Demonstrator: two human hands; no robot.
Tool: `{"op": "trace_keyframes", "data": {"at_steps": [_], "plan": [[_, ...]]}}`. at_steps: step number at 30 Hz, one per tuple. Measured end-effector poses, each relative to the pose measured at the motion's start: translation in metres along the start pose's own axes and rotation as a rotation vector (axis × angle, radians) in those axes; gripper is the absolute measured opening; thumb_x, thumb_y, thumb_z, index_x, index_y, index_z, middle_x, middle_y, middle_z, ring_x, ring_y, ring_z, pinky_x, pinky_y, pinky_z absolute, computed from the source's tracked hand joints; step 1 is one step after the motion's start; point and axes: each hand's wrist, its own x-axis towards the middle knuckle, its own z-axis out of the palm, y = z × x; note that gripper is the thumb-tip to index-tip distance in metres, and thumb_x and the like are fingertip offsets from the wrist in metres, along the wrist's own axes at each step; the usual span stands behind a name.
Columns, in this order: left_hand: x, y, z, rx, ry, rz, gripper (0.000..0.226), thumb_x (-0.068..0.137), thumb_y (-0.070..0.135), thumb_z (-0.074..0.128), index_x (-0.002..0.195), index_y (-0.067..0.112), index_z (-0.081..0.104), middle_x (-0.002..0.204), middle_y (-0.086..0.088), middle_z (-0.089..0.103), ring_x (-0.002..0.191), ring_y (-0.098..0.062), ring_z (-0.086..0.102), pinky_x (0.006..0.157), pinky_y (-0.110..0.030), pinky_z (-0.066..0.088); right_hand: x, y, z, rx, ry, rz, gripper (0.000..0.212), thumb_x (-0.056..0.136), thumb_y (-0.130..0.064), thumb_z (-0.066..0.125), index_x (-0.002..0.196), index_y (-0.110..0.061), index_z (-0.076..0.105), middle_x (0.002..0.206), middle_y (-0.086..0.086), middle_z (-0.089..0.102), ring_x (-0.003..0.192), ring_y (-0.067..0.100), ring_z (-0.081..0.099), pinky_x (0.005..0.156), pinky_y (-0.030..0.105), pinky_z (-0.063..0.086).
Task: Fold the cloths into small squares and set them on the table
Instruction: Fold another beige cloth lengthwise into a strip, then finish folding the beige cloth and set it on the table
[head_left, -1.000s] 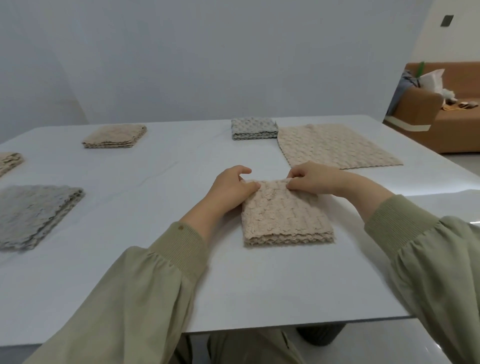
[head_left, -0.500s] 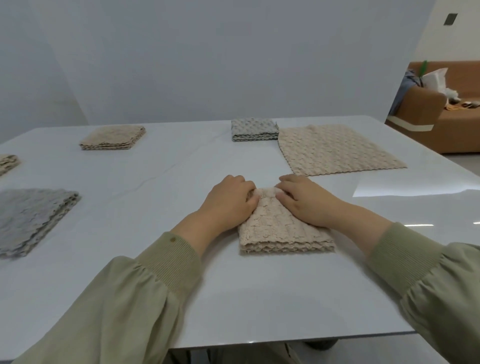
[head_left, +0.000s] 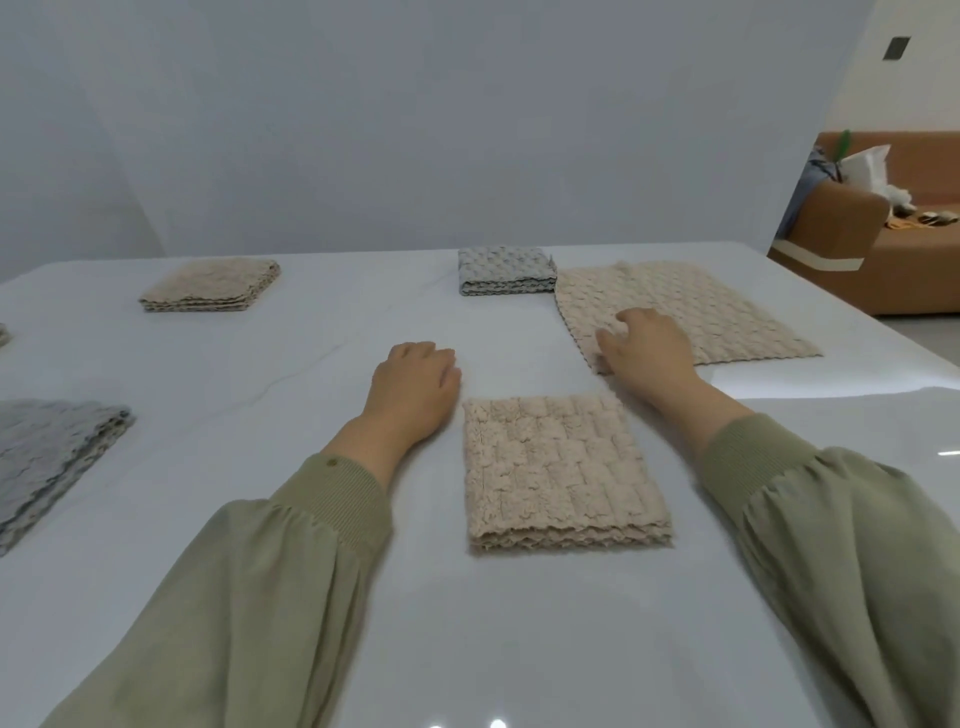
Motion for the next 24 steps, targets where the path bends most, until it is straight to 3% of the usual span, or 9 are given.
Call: {"op": "trace_keyframes", "data": {"at_steps": [4,9,11,13,14,16,19,21,24], "plan": [[0.010,-0.003,0.003,0.125,-0.178,0.020,0.053,0.100,0.042,0.021,0.150,0.025,0.015,0.159,-0.002,0.006,0.146,-0.023,0.001,0.117,-0.046,0.006,0.008,0.003,0.006,-0.187,-0.041,0.053,0.044,0.091,-0.041,0.043,0.117,-0.008,0.057,0.121,0.013,0.055,0.114,0.034,0.047,0.099,0.048,0.034],[0.012,-0.005,0.002,0.101,-0.168,0.019,0.055,0.099,0.044,0.024,0.150,0.027,0.015,0.159,0.000,0.006,0.146,-0.020,0.001,0.117,-0.044,0.004,0.014,-0.009,-0.005,-0.149,0.008,0.022,0.016,0.079,-0.007,0.048,0.083,-0.009,0.064,0.082,0.007,0.062,0.081,0.028,0.055,0.084,0.037,0.036],[0.012,-0.005,0.002,0.082,-0.151,0.012,0.055,0.099,0.045,0.027,0.150,0.027,0.018,0.159,0.001,0.008,0.146,-0.020,0.003,0.116,-0.044,0.005,0.012,-0.014,-0.010,0.065,0.028,-0.012,0.014,0.078,-0.004,0.047,0.080,-0.009,0.061,0.078,0.006,0.062,0.077,0.026,0.056,0.078,0.034,0.041],[0.013,-0.005,0.002,0.062,-0.135,0.007,0.055,0.098,0.045,0.029,0.149,0.027,0.021,0.159,0.002,0.011,0.146,-0.019,0.005,0.116,-0.044,0.006,0.008,-0.019,-0.016,0.313,0.181,-0.094,0.012,0.082,-0.008,0.046,0.081,-0.008,0.059,0.076,0.006,0.060,0.074,0.025,0.054,0.064,0.030,0.040],[0.013,-0.006,0.002,0.055,-0.128,0.005,0.054,0.098,0.045,0.030,0.149,0.027,0.022,0.159,0.002,0.012,0.146,-0.019,0.006,0.116,-0.044,0.006,0.009,-0.020,-0.017,0.333,0.270,-0.133,0.012,0.083,-0.011,0.047,0.083,-0.009,0.058,0.079,0.006,0.061,0.078,0.025,0.054,0.066,0.031,0.040],[0.013,-0.006,0.002,0.043,-0.123,0.002,0.054,0.098,0.046,0.032,0.148,0.027,0.024,0.158,0.002,0.013,0.146,-0.019,0.007,0.117,-0.043,0.007,0.015,-0.014,-0.014,0.148,0.267,-0.091,0.028,0.087,-0.030,0.048,0.105,-0.012,0.058,0.107,0.008,0.060,0.105,0.028,0.051,0.090,0.041,0.037],[0.013,-0.006,0.002,0.026,-0.122,-0.001,0.054,0.098,0.046,0.032,0.148,0.027,0.024,0.158,0.002,0.013,0.146,-0.018,0.006,0.117,-0.043,0.007,0.024,0.005,-0.003,-0.172,-0.097,0.170,0.078,0.081,-0.070,0.042,0.137,-0.017,0.039,0.141,0.008,0.042,0.131,0.030,0.035,0.107,0.059,0.018],[0.012,-0.006,0.001,0.016,-0.119,-0.002,0.054,0.098,0.045,0.033,0.148,0.027,0.025,0.158,0.002,0.013,0.146,-0.018,0.006,0.117,-0.042,0.006,0.027,0.010,0.001,-0.205,-0.180,0.208,0.079,0.081,-0.073,0.040,0.135,-0.017,0.042,0.139,0.008,0.045,0.129,0.031,0.037,0.106,0.060,0.022],[0.011,-0.005,0.000,0.005,-0.115,-0.004,0.054,0.098,0.045,0.033,0.148,0.026,0.026,0.158,0.002,0.014,0.146,-0.018,0.007,0.117,-0.042,0.007,0.027,0.006,0.000,-0.182,-0.120,0.149,0.057,0.088,-0.061,0.040,0.123,-0.017,0.053,0.125,0.006,0.052,0.121,0.030,0.043,0.100,0.055,0.030]]}}
